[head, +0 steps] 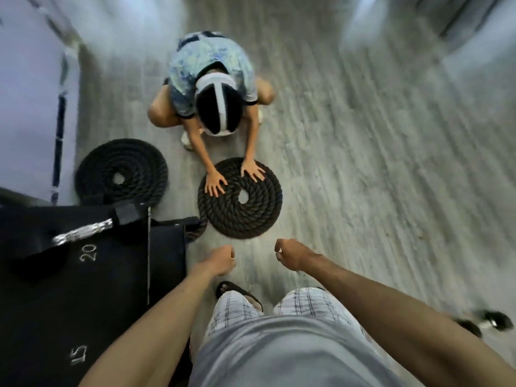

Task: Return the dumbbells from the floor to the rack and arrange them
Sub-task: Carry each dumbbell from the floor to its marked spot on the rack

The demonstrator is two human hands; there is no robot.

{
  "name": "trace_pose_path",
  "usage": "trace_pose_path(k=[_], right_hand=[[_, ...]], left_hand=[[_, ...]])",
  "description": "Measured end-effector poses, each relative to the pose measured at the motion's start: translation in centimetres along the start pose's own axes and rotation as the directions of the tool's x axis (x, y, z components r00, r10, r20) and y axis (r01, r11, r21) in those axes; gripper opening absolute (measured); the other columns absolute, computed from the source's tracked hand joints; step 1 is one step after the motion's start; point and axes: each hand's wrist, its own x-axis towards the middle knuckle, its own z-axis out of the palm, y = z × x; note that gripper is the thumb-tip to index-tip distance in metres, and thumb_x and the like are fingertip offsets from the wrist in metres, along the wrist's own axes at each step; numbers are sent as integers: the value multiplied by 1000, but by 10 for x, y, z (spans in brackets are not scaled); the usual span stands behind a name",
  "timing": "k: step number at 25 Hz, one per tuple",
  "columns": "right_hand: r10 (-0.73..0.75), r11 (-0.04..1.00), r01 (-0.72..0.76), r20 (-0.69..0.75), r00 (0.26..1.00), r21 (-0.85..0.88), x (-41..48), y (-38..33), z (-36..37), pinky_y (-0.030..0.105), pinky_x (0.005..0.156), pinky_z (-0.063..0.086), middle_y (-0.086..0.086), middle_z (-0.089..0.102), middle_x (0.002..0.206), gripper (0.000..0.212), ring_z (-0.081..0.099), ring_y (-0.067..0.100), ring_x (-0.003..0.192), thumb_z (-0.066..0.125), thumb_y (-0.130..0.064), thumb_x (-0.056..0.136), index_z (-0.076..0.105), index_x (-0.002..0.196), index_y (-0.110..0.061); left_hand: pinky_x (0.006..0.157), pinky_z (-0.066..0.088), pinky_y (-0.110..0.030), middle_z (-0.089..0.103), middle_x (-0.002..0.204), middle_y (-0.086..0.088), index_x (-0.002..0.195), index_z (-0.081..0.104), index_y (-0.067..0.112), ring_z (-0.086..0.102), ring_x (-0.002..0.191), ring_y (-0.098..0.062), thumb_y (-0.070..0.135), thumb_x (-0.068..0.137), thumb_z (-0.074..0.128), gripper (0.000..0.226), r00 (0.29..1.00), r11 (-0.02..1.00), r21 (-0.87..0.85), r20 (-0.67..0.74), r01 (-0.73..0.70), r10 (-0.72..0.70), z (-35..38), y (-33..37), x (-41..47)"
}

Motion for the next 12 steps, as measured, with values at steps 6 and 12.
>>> trace_pose_path(k=[6,12], right_hand=[[237,921,-196,-85,968,338,-95,172,23,38,86,48,18,65,115,29,60,35,106,46,-15,93,57,117,-3],[457,692,-301,-77,886,656,-200,323,69,34,83,47,12,68,107,19,62,30,102,49,-13,90,59,105,-11]], left_hand=[[85,51,-39,65,103,-9,103,58,14,62,96,-28,29,88,55,21,961,937,244,185,-249,207,56,173,24],[77,49,-38,65,91,-6,94,53,22,63,90,-28,25,87,51,8,903,842,385,355,-377,242,133,313,33]])
